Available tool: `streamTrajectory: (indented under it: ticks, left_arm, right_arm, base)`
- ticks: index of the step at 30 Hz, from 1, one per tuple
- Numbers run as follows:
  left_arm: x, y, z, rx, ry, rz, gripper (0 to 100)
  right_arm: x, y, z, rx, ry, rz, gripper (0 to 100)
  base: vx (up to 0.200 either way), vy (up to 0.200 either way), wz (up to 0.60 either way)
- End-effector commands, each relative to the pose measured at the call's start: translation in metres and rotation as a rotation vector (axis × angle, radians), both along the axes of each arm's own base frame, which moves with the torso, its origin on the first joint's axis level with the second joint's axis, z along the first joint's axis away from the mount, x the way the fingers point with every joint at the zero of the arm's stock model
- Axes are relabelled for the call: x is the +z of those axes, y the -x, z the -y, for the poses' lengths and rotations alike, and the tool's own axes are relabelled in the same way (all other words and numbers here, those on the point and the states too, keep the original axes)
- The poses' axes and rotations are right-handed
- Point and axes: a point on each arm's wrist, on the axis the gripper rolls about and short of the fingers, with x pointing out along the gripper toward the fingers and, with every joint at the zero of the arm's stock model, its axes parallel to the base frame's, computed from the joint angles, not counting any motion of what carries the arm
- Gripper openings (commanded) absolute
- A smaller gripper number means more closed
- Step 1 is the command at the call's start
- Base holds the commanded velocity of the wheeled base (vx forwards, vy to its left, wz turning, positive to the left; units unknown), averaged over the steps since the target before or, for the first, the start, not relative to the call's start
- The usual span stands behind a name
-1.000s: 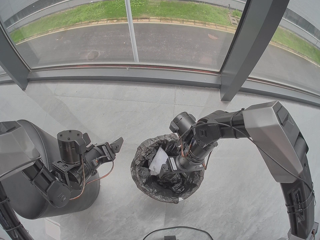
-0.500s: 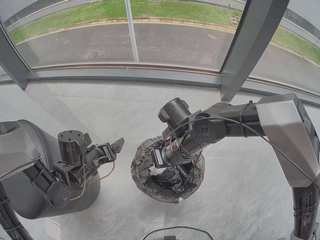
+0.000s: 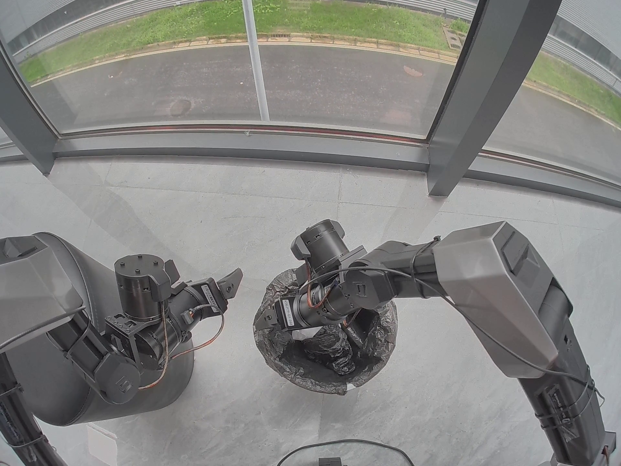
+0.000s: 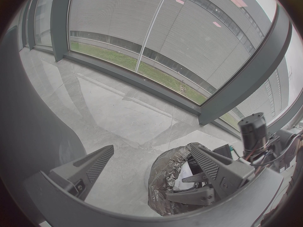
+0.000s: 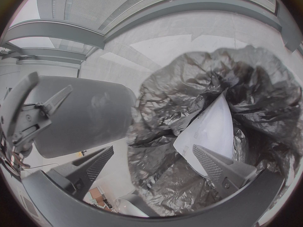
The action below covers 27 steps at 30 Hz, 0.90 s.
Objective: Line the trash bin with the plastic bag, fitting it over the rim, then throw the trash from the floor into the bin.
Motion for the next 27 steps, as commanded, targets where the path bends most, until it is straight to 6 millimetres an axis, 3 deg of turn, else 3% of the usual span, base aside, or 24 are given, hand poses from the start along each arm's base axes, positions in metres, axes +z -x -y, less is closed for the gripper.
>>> streamTrajectory:
  ticks: [1, 5, 12, 14, 20, 27]
  left_arm:
    - [-0.004, -0.001, 0.0, 0.001, -0.002, -0.006, 100]
    - [-0.004, -0.001, 0.0, 0.001, -0.002, -0.006, 100]
    - [-0.005, -0.002, 0.001, 0.0, -0.003, -0.009, 100]
    - [-0.006, -0.002, 0.001, 0.001, -0.003, -0.009, 100]
    - [-0.006, -0.002, 0.001, 0.001, -0.003, -0.009, 100]
    - [-0.003, -0.001, 0.001, 0.001, -0.001, -0.003, 100]
  right_arm:
    - [-0.038, -0.015, 0.002, -0.024, 0.033, -0.037, 100]
    - [-0.046, -0.021, 0.011, -0.046, 0.046, -0.05, 100]
    - [-0.077, -0.033, 0.026, -0.111, 0.118, -0.075, 100]
    - [-0.077, -0.032, 0.027, -0.111, 0.12, -0.078, 100]
    - [-0.048, -0.027, 0.027, -0.111, 0.117, -0.08, 100]
    - [0.011, -0.019, 0.031, -0.129, 0.08, -0.015, 100]
  base:
    - [0.0, 0.0, 0.0]
    - [0.0, 0.0, 0.0]
    - [0.0, 0.0, 0.0]
    - [0.0, 0.0, 0.0]
    - [0.0, 0.0, 0.0]
    - [0.0, 0.0, 0.0]
